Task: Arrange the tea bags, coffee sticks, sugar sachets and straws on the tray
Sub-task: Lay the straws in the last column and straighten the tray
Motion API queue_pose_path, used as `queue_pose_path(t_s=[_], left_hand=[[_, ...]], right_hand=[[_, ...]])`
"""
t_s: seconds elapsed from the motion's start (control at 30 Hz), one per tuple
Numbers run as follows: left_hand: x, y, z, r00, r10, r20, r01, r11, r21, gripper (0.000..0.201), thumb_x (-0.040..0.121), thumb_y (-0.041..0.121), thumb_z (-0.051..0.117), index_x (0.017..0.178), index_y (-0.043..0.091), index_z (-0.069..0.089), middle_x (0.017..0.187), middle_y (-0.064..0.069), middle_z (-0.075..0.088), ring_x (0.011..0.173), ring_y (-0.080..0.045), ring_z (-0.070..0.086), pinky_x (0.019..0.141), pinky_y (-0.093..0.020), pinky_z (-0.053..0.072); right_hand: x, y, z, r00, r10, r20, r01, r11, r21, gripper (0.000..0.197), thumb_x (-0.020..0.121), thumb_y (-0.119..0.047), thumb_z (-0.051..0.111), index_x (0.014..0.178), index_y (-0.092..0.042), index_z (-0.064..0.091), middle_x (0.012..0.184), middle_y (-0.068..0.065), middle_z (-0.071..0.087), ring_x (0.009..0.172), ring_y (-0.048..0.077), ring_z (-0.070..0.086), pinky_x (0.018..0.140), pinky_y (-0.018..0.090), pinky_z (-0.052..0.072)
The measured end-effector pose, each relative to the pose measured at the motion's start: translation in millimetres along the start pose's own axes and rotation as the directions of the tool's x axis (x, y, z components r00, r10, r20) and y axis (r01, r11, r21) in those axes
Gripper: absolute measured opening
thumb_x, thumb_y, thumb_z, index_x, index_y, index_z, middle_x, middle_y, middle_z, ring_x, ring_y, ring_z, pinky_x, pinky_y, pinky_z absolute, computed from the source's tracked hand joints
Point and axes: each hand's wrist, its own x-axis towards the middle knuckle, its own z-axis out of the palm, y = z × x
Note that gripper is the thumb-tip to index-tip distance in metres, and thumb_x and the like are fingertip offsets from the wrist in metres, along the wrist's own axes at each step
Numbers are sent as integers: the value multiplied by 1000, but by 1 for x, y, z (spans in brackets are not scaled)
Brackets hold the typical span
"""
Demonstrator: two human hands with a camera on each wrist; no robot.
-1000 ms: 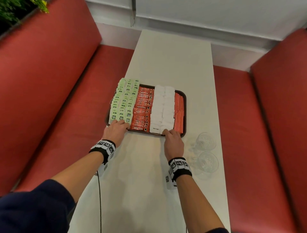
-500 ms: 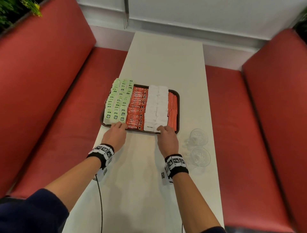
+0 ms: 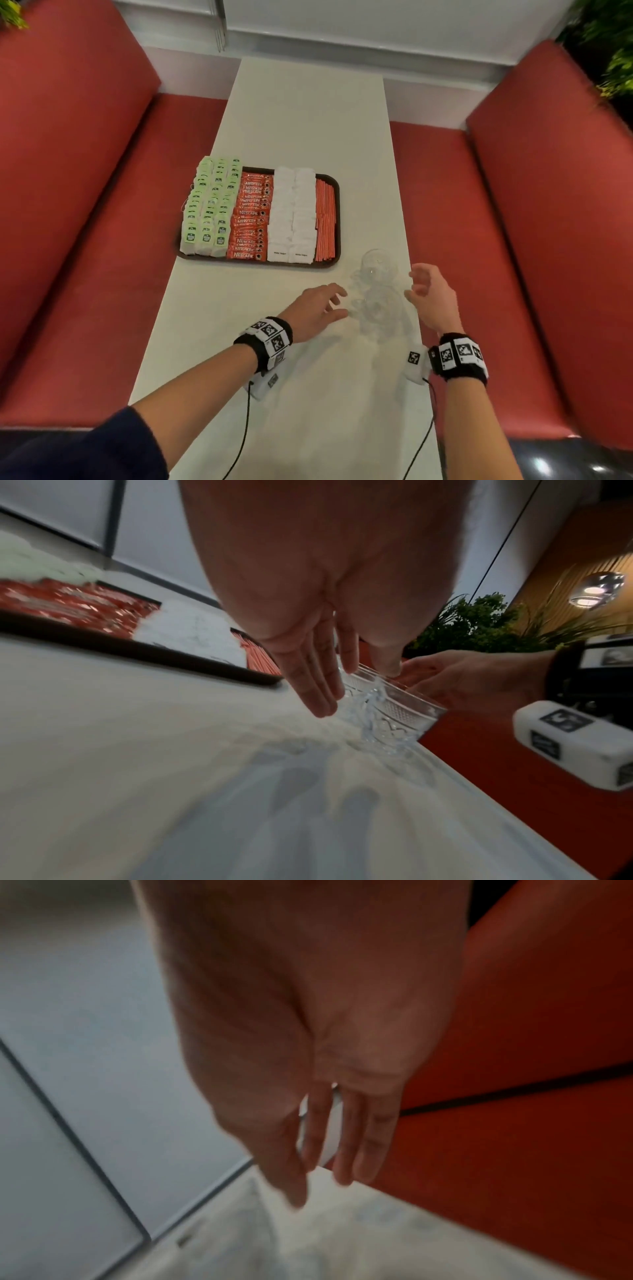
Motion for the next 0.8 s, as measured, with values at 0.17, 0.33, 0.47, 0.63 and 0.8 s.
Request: queue_pose_path(t_s=[0.17, 0.33, 0.47, 0.63, 0.8], left_hand=[[27, 12, 21, 999, -18, 41, 20, 998, -56, 36, 111, 38, 57, 141, 18, 60, 117, -7, 75, 101, -20, 70, 91, -31, 53], [39, 2, 30, 998, -57, -4, 56, 996, -71, 20, 107, 31, 65, 113, 14, 73, 102, -4, 78, 92, -20, 71, 89, -36, 56], [37, -10, 26, 998, -22, -64, 15, 994, -110, 9, 105, 23, 68, 103, 16, 74, 94, 2, 77, 85, -14, 70, 86, -36, 58], [33, -20, 17, 992, -19, -126, 2, 992, -129, 7, 103, 23, 72, 102, 18, 76, 91, 8, 76, 83, -7, 69, 85, -32, 58], [32, -23, 15, 986, -33, -165, 7, 988, -155, 7, 103, 24, 73, 101, 18, 75, 93, 8, 76, 86, -6, 70, 86, -29, 58]], right_hand=[[42, 20, 1, 938, -80, 338, 64, 996, 56, 90, 81, -4, 93, 149, -48, 53, 145, -19, 62, 117, 17, 70, 97, 49, 64], [60, 6, 12, 893, -183, 412, 155, 983, 100, 98, 80, 0, 93, 150, -54, 51, 150, -21, 57, 127, 10, 64, 99, 45, 64], [69, 0, 25, 876, -258, 408, 216, 965, 147, 91, 78, -8, 97, 148, -47, 54, 145, -22, 61, 137, 6, 58, 102, 40, 62], [85, -10, 38, 983, -108, 151, 86, 985, 146, 95, 66, -28, 106, 139, -35, 45, 131, -27, 62, 121, 7, 63, 100, 25, 50], [81, -8, 46, 992, -56, 113, 33, 981, 189, 96, 73, -17, 102, 149, -27, 44, 142, -15, 59, 114, 11, 70, 92, 26, 60]])
